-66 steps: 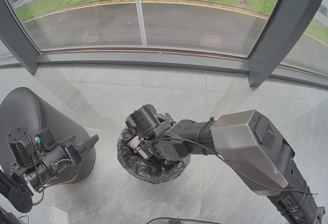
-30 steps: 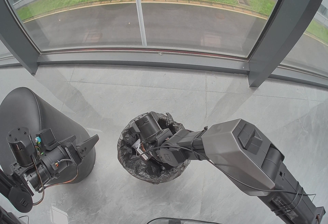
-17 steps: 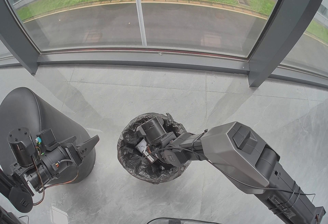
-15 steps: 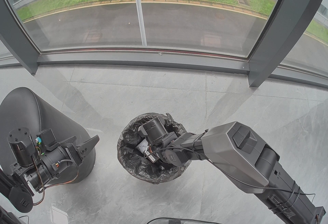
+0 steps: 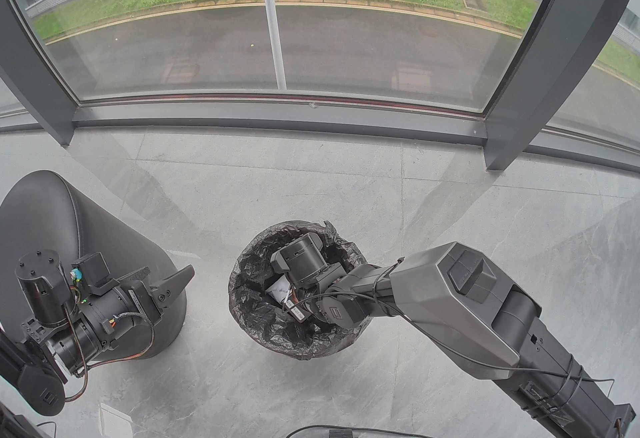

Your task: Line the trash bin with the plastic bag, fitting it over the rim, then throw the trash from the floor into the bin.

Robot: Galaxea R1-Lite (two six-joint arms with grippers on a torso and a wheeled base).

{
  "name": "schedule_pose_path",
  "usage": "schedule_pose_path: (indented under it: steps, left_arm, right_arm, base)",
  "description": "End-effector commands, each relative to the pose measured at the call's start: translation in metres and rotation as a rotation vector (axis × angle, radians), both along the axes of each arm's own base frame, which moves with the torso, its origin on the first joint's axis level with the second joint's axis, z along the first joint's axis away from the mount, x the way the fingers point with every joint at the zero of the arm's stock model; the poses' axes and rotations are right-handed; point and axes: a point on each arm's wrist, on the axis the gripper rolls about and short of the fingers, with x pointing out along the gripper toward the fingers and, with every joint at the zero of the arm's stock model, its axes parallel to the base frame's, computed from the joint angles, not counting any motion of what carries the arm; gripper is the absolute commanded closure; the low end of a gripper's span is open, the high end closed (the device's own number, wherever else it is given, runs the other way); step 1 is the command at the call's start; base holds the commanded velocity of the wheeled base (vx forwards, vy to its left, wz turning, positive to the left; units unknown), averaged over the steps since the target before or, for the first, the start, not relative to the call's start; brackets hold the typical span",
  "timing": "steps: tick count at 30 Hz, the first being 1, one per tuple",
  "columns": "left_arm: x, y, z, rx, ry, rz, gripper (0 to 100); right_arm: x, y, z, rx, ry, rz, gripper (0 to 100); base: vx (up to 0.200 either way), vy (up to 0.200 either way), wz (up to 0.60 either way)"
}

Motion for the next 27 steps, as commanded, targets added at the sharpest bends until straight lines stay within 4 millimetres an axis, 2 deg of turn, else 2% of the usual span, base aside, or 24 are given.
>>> schedule_pose_path:
  steps: [1, 2, 8, 10, 14, 16, 17, 18, 21, 22, 23, 24, 25, 27]
  left_arm:
    - [0.0, 0.0, 0.0, 0.0, 0.0, 0.0, 0]
    - [0.0, 0.0, 0.0, 0.0, 0.0, 0.0, 0]
    - [-0.004, 0.001, 0.002, 0.009, -0.015, -0.003, 0]
    - [-0.009, 0.0, 0.006, 0.007, -0.056, -0.013, 0]
    - [-0.015, 0.0, 0.011, 0.011, -0.125, -0.02, 0]
    - [-0.023, 0.002, 0.014, 0.056, -0.189, -0.026, 0]
    - [-0.023, 0.002, 0.014, 0.056, -0.189, -0.026, 0]
    - [-0.033, 0.004, 0.018, 0.08, -0.244, -0.038, 0]
    - [-0.044, 0.003, 0.032, 0.092, -0.342, -0.051, 0]
    - [-0.045, 0.004, 0.033, 0.094, -0.349, -0.051, 0]
    - [-0.055, 0.006, 0.042, 0.095, -0.413, -0.052, 0]
    - [-0.058, 0.006, 0.044, 0.094, -0.431, -0.052, 0]
    - [-0.065, 0.008, 0.05, 0.093, -0.478, -0.059, 0]
    - [-0.073, 0.01, 0.057, 0.104, -0.524, -0.062, 0]
  right_arm:
    - [-0.003, 0.003, 0.018, 0.014, -0.021, 0.008, 100]
    - [-0.003, 0.003, 0.021, 0.017, -0.025, 0.007, 100]
    - [-0.016, -0.005, 0.081, -0.045, -0.044, 0.018, 100]
    - [-0.023, -0.012, 0.108, -0.085, -0.052, 0.01, 100]
    - [-0.031, -0.023, 0.144, -0.122, -0.09, -0.017, 100]
    - [-0.042, -0.037, 0.179, -0.15, -0.115, -0.046, 100]
    - [-0.042, -0.037, 0.179, -0.15, -0.115, -0.046, 100]
    - [-0.056, -0.052, 0.212, -0.162, -0.131, -0.07, 100]
    - [-0.081, -0.078, 0.254, -0.22, -0.143, -0.122, 100]
    - [-0.083, -0.08, 0.256, -0.225, -0.146, -0.125, 100]
    - [-0.101, -0.098, 0.28, -0.26, -0.151, -0.162, 100]
    - [-0.107, -0.104, 0.288, -0.265, -0.152, -0.17, 100]
    - [-0.124, -0.121, 0.307, -0.267, -0.15, -0.186, 100]
    - [-0.144, -0.144, 0.327, -0.275, -0.139, -0.197, 100]
  base:
    - [0.0, 0.0, 0.0]
    - [0.0, 0.0, 0.0]
    - [0.0, 0.0, 0.0]
    - [0.0, 0.0, 0.0]
    - [0.0, 0.0, 0.0]
    - [0.0, 0.0, 0.0]
    - [0.0, 0.0, 0.0]
    - [0.0, 0.0, 0.0]
    - [0.0, 0.0, 0.0]
    - [0.0, 0.0, 0.0]
    - [0.0, 0.0, 0.0]
    - [0.0, 0.0, 0.0]
    - [0.0, 0.0, 0.0]
    - [0.0, 0.0, 0.0]
